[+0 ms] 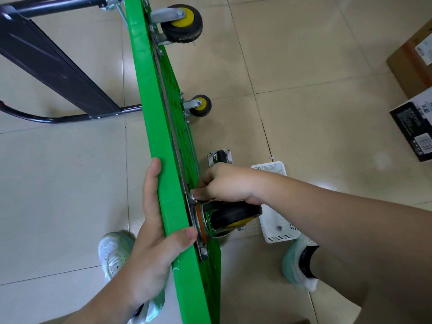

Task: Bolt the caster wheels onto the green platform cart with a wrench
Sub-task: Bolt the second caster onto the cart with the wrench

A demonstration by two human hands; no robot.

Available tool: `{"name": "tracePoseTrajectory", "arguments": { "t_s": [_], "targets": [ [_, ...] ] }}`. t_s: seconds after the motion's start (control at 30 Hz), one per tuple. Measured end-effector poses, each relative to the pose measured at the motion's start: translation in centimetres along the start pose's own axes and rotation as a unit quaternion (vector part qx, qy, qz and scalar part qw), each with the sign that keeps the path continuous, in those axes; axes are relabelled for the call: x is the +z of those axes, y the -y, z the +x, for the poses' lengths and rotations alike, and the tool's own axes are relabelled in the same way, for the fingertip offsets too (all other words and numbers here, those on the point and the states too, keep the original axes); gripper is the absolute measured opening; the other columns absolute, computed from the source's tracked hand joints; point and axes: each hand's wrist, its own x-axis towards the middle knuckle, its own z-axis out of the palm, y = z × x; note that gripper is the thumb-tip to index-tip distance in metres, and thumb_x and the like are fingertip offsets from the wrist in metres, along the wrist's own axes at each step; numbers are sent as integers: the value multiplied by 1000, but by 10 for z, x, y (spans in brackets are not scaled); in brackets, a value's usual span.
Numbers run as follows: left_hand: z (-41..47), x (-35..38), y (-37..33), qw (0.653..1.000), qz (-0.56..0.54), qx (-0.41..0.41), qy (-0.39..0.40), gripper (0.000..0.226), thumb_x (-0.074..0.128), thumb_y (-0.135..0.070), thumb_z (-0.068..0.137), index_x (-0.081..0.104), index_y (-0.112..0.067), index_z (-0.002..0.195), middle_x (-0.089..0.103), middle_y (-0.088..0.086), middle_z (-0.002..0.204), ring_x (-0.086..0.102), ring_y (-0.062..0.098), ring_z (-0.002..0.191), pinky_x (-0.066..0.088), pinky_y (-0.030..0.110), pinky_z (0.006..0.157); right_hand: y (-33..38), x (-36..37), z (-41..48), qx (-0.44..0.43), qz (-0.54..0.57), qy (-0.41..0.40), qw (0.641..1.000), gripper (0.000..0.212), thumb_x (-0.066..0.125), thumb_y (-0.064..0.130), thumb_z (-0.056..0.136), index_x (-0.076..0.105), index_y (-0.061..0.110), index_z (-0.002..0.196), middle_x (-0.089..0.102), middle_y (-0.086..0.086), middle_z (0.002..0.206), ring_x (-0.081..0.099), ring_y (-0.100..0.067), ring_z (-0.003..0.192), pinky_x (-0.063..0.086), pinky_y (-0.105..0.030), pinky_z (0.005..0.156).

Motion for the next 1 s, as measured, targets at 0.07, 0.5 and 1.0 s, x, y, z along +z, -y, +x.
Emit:
{"name": "tracePoseTrajectory", "arguments": {
  "t_s": [0.07, 0.5, 1.0],
  "targets": [
    [0, 0, -1, 1000, 0, -1, 0, 90, 70, -25, 70, 35, -67, 142, 56, -28, 144, 61, 11, 130, 56, 25, 92, 0, -2, 0, 4, 18, 5, 1000, 35, 76, 46, 82, 75, 16, 100, 73, -5, 99, 67, -27, 96, 56, -38, 86],
    [0, 1, -2, 1000, 5, 10, 3, 87, 68, -24, 71, 35, -63, 142, 56, -32, 142, 60, 4, 129, 54, 20, 94, 7, 6, 2, 28, -58, 2, 998, 39, 57, 44, 97, 61, 11, 78, 58, -8, 73, 54, -25, 69, 41, -30, 65],
    [0, 0, 1, 1000, 9, 11, 5, 89, 68, -24, 71, 34, -65, 143, 57, -29, 142, 62, 9, 129, 55, 24, 94, 2, 1, 3, 25, -10, 28, 999, 37, 68, 43, 89, 72, 9, 105, 71, -12, 106, 67, -30, 98, 53, -39, 93]
  ]
}}
